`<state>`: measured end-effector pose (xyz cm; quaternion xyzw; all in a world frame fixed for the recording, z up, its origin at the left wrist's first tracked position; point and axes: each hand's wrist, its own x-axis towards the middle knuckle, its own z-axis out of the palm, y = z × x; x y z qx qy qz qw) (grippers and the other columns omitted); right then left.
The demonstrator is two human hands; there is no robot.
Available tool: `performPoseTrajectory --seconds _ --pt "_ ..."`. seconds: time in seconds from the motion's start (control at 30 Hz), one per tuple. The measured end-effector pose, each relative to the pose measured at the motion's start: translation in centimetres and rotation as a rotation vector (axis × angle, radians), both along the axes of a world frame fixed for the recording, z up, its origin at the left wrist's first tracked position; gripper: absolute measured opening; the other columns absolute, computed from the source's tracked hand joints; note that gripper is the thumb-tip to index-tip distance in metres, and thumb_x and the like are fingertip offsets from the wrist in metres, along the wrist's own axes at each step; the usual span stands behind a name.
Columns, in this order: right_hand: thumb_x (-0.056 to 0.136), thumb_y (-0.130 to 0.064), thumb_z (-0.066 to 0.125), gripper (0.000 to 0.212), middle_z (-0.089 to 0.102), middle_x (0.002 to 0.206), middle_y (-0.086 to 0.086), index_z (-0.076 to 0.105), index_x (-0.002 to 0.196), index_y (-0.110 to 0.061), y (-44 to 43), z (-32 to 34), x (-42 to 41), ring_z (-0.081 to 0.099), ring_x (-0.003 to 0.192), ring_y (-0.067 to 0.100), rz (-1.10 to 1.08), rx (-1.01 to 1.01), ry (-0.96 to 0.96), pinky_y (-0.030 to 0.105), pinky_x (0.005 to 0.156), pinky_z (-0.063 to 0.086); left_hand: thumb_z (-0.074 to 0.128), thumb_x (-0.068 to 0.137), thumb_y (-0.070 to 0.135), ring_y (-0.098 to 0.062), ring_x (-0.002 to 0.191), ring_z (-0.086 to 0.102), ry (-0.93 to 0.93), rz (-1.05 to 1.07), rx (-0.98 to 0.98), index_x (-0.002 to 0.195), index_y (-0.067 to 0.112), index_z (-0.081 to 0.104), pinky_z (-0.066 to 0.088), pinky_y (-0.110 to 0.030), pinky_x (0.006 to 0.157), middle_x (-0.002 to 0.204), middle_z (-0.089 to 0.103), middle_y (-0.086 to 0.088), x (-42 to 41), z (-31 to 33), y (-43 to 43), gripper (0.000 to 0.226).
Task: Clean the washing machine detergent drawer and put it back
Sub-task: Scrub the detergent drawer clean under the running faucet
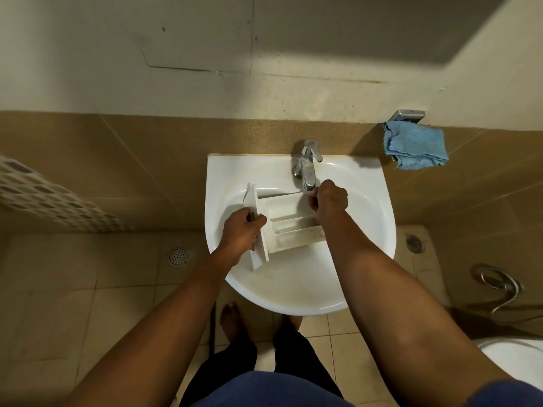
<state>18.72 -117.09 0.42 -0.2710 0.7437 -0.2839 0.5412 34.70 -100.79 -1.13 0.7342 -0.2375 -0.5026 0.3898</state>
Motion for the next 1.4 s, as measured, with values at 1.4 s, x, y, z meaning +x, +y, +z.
performPoseTrajectory --seconds 1.4 --pt "0.106 -0.015 0.035 0.047 0.074 0.092 0.034 0.067 0.099 0.019 7.6 3.9 2.7 0.076 0.086 0.045 0.48 0.133 -0.282 0.048 0.078 0.065 0.06 0.103 0.026 -0.03 0.098 0.074 0.169 -0.037 -0.051 0.121 0.019 0.072 0.066 -0.049 0.071 0.107 0.076 -0.012 1.5 -1.4 0.4 0.022"
